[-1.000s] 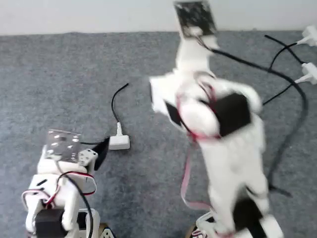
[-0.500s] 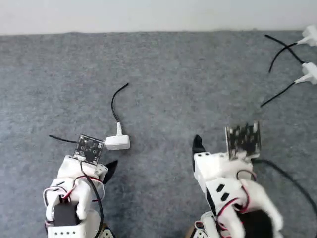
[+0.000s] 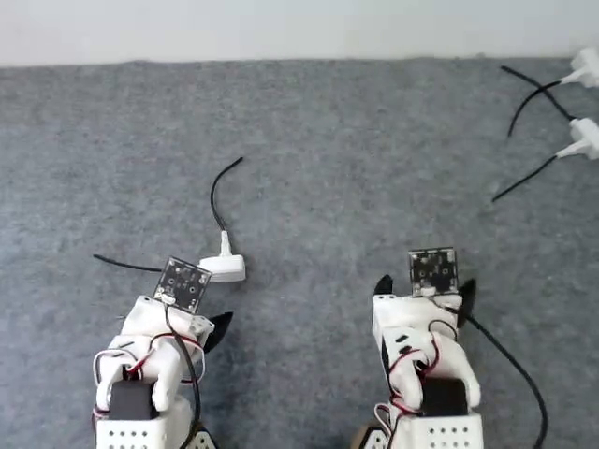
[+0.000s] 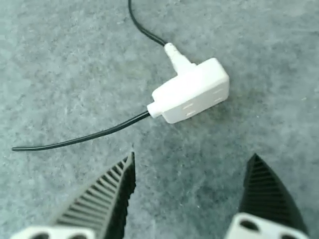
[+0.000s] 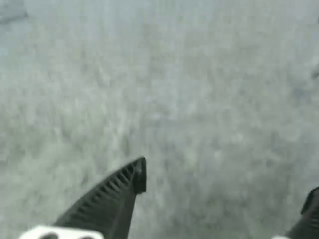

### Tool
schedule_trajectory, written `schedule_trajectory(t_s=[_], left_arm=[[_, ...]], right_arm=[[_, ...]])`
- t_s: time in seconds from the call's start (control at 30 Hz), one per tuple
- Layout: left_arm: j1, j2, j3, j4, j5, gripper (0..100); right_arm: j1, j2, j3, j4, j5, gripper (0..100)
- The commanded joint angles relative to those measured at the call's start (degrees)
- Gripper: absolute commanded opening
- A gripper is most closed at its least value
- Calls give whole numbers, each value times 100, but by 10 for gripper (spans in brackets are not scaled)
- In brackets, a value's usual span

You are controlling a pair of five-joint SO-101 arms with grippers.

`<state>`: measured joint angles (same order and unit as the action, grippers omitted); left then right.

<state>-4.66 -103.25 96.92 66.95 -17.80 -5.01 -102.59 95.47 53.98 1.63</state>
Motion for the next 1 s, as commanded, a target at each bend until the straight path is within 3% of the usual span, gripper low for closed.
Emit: schedule_trajectory(t_s=[0.0, 0.37, 0.53, 0.63, 0.97], left_arm=[[35, -88, -48, 44, -18, 338], [-659, -97, -48, 44, -9, 338], [-246, -88, -48, 123, -35, 338], [-281, -105, -48, 651, -53, 338], [-281, -88, -48, 598, -44, 338]], right_arm=[[48, 84, 105, 189, 70, 465], [84, 101, 114, 1763, 70, 465], [84, 101, 114, 1807, 53, 465], [84, 101, 114, 1807, 70, 465], [75, 101, 114, 1807, 70, 465]])
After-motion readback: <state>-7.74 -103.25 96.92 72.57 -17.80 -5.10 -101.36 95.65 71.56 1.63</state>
